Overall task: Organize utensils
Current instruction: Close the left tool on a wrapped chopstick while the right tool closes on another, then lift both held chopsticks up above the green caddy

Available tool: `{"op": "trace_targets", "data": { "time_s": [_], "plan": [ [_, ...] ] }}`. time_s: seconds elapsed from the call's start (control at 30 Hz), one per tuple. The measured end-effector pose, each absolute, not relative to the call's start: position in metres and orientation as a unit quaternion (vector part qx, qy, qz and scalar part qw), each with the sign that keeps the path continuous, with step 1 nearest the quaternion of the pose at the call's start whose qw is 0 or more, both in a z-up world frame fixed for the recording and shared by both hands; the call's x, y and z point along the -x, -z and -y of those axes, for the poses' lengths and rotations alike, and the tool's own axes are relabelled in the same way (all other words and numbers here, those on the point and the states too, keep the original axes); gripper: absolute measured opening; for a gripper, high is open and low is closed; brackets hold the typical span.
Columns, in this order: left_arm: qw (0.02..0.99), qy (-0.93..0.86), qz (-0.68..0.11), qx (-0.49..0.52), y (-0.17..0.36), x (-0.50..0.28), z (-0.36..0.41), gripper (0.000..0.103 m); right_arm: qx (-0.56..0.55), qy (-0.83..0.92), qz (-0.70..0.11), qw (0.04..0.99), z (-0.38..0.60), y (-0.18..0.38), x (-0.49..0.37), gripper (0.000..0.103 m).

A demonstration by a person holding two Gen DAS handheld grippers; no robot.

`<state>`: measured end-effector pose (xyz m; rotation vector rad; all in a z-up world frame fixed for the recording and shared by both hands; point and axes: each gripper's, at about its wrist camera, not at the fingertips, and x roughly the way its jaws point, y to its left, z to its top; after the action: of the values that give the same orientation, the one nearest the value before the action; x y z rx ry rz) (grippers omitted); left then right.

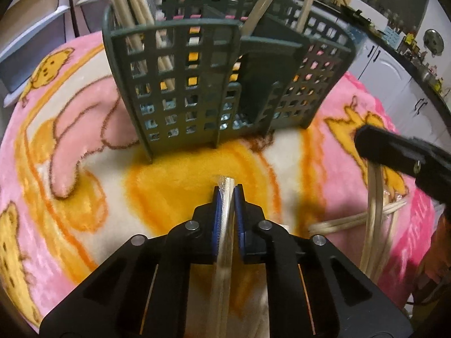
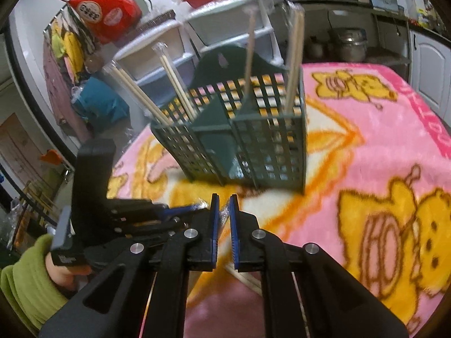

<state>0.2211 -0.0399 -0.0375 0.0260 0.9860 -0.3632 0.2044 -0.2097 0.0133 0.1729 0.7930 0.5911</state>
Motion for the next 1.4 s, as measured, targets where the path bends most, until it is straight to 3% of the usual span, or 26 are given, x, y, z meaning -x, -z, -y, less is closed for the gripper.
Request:
{"op": "trace_targets", "data": {
  "time_s": [0.6,1.4],
  "plan": [
    [0.921,0.183,-0.342,0.023,-0.068,-0.19,0.028,0.003,-0.072,-0.306,-0.284,0.906,0.214,-0.086,-0.185,0.005],
    [0.946,0.187,-0.26,0.043,-0.132,-0.18,0.031,0.003,-0.075,-0.287,-0.221,0.929,0.234,-0.124,-0.176,0.005]
  ]
}}
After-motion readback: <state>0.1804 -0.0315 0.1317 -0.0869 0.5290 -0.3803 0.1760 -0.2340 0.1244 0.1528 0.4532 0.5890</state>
